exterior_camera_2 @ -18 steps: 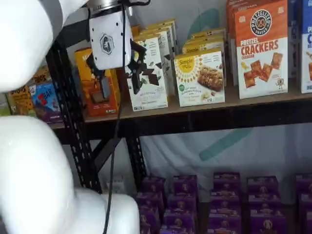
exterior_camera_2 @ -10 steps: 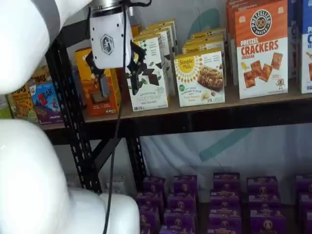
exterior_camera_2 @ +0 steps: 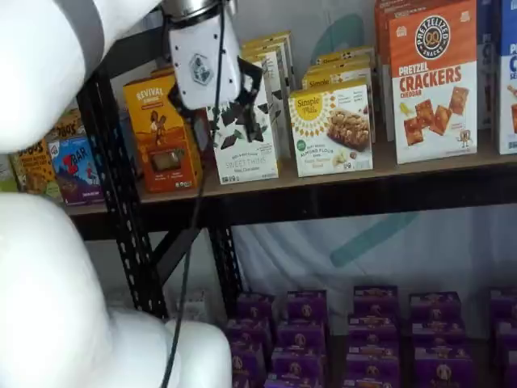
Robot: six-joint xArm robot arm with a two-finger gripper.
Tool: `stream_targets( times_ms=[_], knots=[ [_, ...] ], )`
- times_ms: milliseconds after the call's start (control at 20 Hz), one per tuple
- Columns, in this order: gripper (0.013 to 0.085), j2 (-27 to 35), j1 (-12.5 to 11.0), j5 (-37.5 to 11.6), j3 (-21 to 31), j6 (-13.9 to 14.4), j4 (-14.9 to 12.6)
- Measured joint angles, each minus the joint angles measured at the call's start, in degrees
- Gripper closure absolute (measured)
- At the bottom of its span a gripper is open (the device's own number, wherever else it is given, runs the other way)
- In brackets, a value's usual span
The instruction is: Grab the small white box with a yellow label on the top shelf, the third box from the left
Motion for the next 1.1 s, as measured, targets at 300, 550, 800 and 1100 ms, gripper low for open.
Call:
stream_targets(
  times_ms=[300, 550, 800, 1100],
  knots=[
    [0.013, 3.97, -3.63, -9.0, 0.36, -3.61, -2.74],
    [0.013, 8.86, -8.09, -13.58, -2.16, -7.55, -1.11],
    [0.013, 13.92, -12.12, -15.01, -6.2, -11.48, 0.65],
    [0.013, 16.85, -15.73, -14.19, -8.82, -15.08, 2.48]
  ],
)
